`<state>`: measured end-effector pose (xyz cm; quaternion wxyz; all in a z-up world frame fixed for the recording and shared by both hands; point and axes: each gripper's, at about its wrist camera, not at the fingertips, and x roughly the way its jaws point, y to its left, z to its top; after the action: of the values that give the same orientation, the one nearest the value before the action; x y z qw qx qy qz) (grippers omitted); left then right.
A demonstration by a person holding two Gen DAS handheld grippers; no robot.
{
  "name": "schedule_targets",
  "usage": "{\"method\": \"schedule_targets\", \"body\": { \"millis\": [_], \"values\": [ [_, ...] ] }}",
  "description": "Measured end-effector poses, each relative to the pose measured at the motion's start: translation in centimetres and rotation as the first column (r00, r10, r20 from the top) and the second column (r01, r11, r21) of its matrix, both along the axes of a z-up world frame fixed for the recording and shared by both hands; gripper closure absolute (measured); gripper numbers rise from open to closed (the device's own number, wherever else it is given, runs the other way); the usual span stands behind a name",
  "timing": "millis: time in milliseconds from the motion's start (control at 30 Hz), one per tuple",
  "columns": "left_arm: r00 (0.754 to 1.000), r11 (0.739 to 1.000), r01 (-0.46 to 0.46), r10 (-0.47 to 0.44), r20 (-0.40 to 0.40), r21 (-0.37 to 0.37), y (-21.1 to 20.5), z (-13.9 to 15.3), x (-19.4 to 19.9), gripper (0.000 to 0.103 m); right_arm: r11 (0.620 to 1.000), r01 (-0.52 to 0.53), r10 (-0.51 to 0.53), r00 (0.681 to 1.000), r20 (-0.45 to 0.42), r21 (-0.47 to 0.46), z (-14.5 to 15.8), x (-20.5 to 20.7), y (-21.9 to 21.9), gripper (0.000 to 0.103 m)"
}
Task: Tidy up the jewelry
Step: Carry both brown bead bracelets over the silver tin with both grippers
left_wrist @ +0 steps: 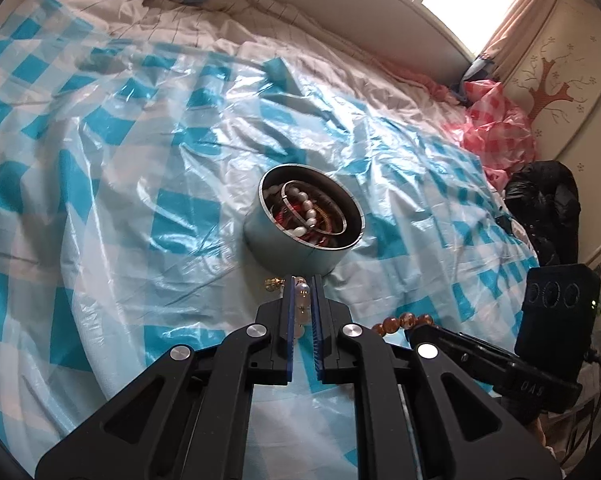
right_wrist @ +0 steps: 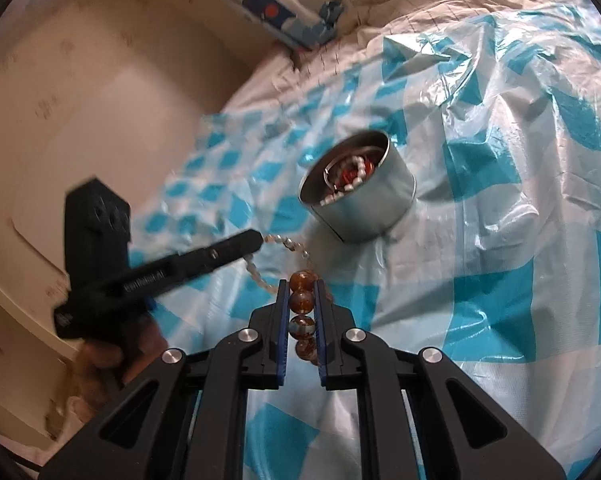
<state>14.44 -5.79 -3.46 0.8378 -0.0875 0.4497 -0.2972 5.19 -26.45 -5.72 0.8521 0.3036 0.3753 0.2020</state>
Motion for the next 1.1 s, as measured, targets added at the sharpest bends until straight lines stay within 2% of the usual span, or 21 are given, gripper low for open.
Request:
{"method": "schedule_targets", "body": {
  "millis": [233, 600, 867, 1100],
  "values": [
    [0.998, 0.999, 0.008, -0.005, 0.066, -0.053, 0.0, 1.8, -0.7, 0.096, 0.999, 0.031, -0.034, 0.997, 0.072, 0.045, 1.3, -0.5, -1.0, 0.091],
    [0.991, 0.990, 0.023, -0.004, 0.134, -0.140, -0.2, 3.9, -0.3, 0.096, 0.996, 0.075, -0.081, 0.977, 0.195, 0.038, 3.5, -0.5, -1.7, 0.091],
    [0.990, 0.985, 0.036, -0.011, 0.142, -0.171, -0.8, 4.7, 0.2, 0.096, 0.993, 0.096, -0.110, 0.968, 0.227, 0.071, 4.2, -0.2, -2.4, 0.090],
    [0.990, 0.985, 0.023, 0.001, 0.140, -0.168, -1.3, 5.2, 1.4, 0.096, 0.989, 0.111, -0.133, 0.957, 0.258, 0.096, 5.3, 1.3, -2.6, 0.090]
  ]
}}
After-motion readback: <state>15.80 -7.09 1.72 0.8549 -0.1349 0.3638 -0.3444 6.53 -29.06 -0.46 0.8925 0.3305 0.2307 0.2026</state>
